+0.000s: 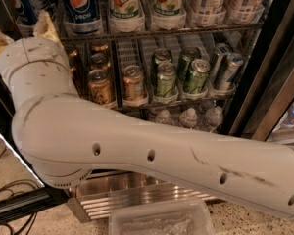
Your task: Pick pepsi can from top shelf of fridge
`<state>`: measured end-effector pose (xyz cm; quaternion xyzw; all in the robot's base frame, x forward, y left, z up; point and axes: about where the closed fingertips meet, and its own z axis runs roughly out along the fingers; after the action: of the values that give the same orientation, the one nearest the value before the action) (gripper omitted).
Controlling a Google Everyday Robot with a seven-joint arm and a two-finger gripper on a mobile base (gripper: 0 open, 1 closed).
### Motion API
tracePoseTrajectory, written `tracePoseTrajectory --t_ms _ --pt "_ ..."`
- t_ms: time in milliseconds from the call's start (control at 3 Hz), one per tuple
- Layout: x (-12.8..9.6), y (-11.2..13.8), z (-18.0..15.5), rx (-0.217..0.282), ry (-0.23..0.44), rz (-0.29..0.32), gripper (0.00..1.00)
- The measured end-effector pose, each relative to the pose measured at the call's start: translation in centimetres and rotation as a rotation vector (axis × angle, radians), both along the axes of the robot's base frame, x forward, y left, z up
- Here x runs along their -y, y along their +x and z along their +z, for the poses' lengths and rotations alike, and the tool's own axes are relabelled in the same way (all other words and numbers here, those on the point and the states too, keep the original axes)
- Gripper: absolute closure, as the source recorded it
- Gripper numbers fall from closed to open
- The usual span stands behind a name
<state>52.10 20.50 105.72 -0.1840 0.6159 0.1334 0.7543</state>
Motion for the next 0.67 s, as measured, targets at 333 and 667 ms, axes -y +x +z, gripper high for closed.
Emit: tracePoseTrajectory --t_ms 333,667 --pt "-0.42 1.04 0.2 0.022 0.018 0.001 0.39" --pt "-0.38 1.48 0.12 0.022 0.022 -0.011 0.39"
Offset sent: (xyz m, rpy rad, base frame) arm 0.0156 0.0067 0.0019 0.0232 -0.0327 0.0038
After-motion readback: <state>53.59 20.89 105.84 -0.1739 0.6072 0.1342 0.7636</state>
